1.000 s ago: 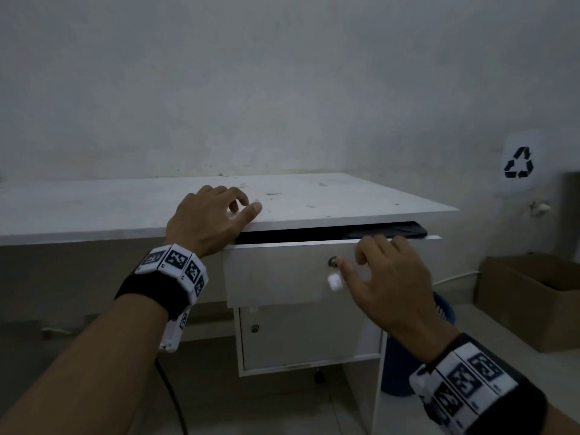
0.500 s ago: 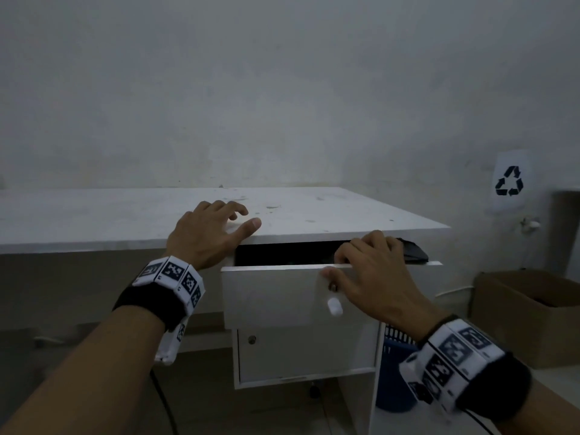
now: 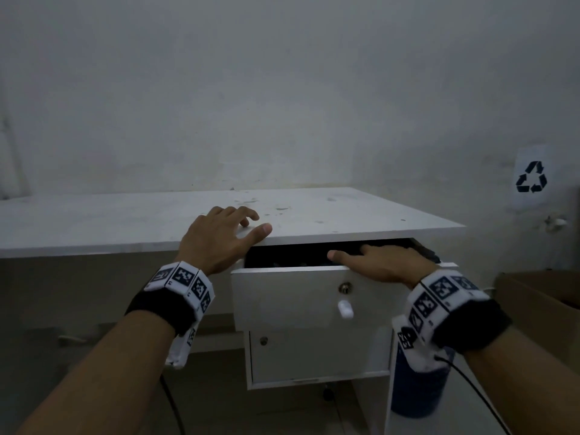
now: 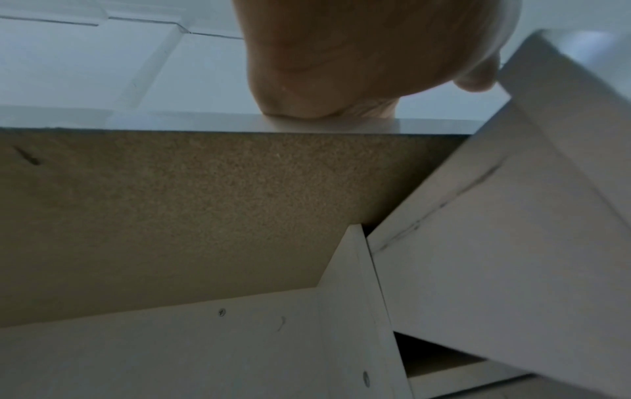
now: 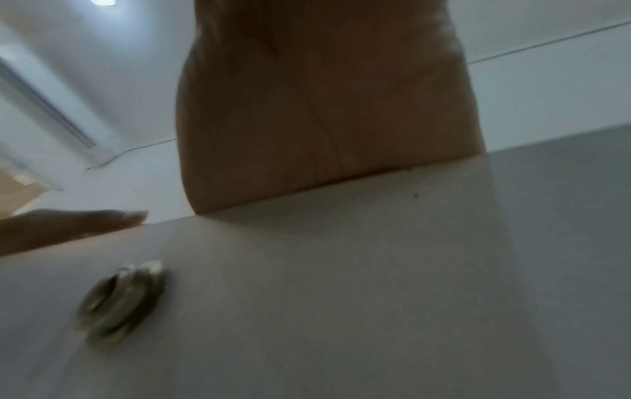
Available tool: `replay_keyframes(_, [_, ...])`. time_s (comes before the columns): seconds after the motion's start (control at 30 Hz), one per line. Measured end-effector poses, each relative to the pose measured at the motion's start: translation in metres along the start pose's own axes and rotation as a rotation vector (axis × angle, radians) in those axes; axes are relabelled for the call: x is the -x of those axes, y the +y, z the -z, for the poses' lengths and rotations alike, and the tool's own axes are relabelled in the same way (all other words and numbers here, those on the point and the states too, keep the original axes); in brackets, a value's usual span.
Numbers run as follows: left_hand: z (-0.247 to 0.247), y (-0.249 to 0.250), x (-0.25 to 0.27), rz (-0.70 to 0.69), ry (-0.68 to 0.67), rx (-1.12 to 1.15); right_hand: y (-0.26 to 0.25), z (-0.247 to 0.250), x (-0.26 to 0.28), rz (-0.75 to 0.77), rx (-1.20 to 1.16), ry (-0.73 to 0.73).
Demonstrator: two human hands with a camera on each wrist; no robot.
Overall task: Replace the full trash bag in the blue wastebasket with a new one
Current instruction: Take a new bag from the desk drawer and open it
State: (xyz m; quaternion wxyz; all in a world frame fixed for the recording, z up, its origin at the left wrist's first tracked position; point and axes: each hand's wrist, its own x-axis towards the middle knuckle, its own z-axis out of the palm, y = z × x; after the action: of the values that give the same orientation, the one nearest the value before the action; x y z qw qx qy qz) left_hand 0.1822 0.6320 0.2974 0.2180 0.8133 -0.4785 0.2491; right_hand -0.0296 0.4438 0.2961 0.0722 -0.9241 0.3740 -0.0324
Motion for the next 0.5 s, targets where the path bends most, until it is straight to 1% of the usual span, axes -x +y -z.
replay_keyframes(0.1, [0.002,0.001,0.003,0.022,0.008,0.028,-0.006,0.01,0.003,-0.015,-0.126,-0.133])
replay_keyframes(0.17, [0.003,0.001,0.003,0.032,0.008,0.037,-0.008,0.01,0.005,-0.015,-0.191,-0.146])
replay_keyframes(0.2, [0.003,0.001,0.003,0.035,0.004,0.038,-0.007,0.008,0.005,-0.012,-0.191,-0.107])
replay_keyframes(0.33, [0.002,0.001,0.003,0.039,0.009,0.027,0.003,-0.007,0.001,0.068,-0.138,0.241])
replay_keyframes(0.43, [0.002,0.0,0.004,0.022,0.011,0.015,0.009,-0.014,0.003,0.141,-0.176,0.372])
replay_keyframes(0.5, [0.002,-0.001,0.003,0.002,-0.005,0.016,0.012,-0.02,0.003,0.192,-0.175,0.493])
